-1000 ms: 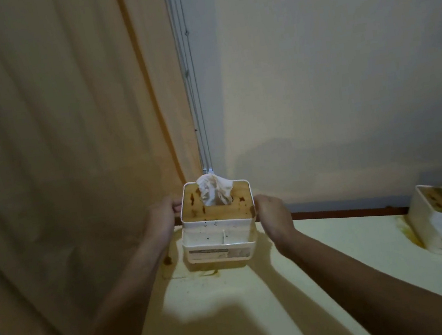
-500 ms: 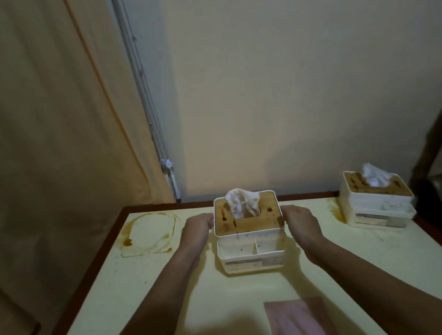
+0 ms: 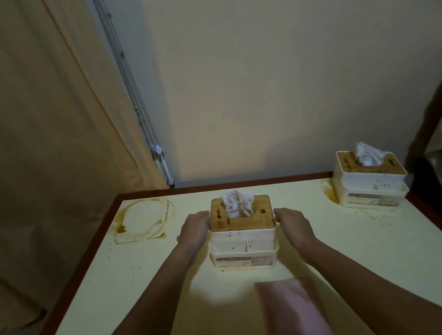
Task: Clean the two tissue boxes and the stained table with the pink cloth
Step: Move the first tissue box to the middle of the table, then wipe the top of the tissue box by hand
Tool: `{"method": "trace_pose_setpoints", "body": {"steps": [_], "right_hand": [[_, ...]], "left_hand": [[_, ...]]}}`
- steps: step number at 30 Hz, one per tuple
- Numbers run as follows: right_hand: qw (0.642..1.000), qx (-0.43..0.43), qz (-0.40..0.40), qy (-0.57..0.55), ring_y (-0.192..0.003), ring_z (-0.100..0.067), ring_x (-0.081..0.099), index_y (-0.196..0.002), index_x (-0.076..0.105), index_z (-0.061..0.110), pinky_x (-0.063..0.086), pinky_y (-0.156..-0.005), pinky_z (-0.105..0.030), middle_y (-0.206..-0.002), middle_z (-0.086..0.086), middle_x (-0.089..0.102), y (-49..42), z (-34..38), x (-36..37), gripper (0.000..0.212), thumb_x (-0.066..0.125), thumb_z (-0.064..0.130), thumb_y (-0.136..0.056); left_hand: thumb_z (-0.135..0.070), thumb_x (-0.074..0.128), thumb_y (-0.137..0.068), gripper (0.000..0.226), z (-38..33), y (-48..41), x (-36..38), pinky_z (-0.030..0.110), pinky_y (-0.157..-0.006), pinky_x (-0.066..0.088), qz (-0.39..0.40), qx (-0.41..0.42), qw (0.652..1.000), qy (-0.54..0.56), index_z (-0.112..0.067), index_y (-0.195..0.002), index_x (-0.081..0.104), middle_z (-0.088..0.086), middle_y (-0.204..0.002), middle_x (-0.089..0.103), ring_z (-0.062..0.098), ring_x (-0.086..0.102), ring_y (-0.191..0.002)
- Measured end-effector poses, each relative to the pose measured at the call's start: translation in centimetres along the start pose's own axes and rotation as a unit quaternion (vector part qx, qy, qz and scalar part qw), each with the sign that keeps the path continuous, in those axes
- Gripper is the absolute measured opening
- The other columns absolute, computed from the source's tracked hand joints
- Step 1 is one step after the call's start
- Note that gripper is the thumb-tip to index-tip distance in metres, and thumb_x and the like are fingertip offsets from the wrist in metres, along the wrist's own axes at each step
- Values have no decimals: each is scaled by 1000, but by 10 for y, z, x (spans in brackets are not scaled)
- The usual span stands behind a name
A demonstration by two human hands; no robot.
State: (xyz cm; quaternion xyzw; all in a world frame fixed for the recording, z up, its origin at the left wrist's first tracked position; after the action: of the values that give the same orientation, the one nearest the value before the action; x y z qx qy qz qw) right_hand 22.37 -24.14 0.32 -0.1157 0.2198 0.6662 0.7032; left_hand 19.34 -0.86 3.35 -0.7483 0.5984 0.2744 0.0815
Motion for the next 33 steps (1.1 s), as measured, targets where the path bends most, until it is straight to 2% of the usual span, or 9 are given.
{"method": "trace_pose_setpoints", "body": {"steps": [3,7,11,16,20,23,26,30,33], "right_hand": [[999,0,40,-30,-109,-25,64,-107,75,12,49,-95,-39,-111,-2,72,1,-1,-3,35,42,22,-103],[997,-14,68,-13,-129,-25,55,-143,56,12,41,-113,-43,-144,-7,57,3,-6,-15,40,44,17,-104],[986,-64,98,118,-94,-21,66,-110,71,16,54,-93,-39,-108,-3,71,13,-17,-25,26,48,22,-102],[914,-109,212,327,-91,-20,63,-82,61,28,49,-78,-33,-94,4,64,44,-41,-18,15,56,40,-89],[860,-177,225,421,-116,-22,48,-134,54,30,42,-97,-39,-124,0,50,65,-57,-5,66,59,68,-81],[825,-229,209,472,-121,-25,42,-145,43,30,36,-98,-41,-132,-2,45,77,-65,5,80,56,75,-80],[827,-216,198,479,-119,-25,45,-134,52,27,35,-97,-41,-128,-1,54,78,-64,6,72,59,73,-79],[820,-210,196,495,-107,-26,53,-87,59,25,35,-85,-41,-108,-4,65,73,-54,-2,36,60,61,-83],[880,-184,226,375,-87,-23,58,-73,52,25,40,-73,-36,-85,3,62,65,-53,-18,27,63,49,-79]], "left_hand": [[-21,42,-99,26,4,-4,0,49,-110,33,-20,-12,999,30,-18,-101,68,2,-113,64,27,50,-121],[-29,42,-101,42,15,-8,2,51,-114,27,-54,-24,998,30,-14,-140,49,7,-147,46,28,36,-139],[-48,49,-95,73,9,0,8,53,-114,28,-74,-1,996,-48,-16,-154,21,14,-156,29,33,31,-141],[-63,52,-89,94,-8,19,31,50,-118,10,-99,61,978,-174,-17,-156,5,10,-163,9,29,9,-150],[-77,46,-81,110,-11,24,54,52,-118,-7,-89,33,970,-224,-14,-156,-5,13,-164,-5,32,-9,-150],[-86,41,-75,119,-14,23,68,54,-115,-13,-69,7,964,-258,-13,-155,-8,15,-162,-13,35,-17,-148],[-91,41,-69,127,-20,18,77,54,-114,-15,-79,-15,962,-260,-12,-155,-8,15,-162,-14,35,-20,-147],[-91,50,-63,136,-26,14,83,55,-115,-15,-111,-39,967,-227,-11,-153,-12,16,-162,-15,36,-21,-147],[-93,54,-55,144,-28,13,86,55,-115,-12,-123,-47,966,-221,-12,-153,-14,16,-162,-13,37,-19,-147]]}}
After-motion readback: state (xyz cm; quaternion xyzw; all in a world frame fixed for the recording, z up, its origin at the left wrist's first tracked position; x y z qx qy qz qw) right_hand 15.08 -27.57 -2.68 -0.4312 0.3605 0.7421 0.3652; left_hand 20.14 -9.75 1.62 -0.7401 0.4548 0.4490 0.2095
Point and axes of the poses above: each hand's wrist, its own y-axis away from the middle knuckle, its own x-axis out of the palm, z = x × y, the point moved 5 cm from there along -y, towards the middle knuckle
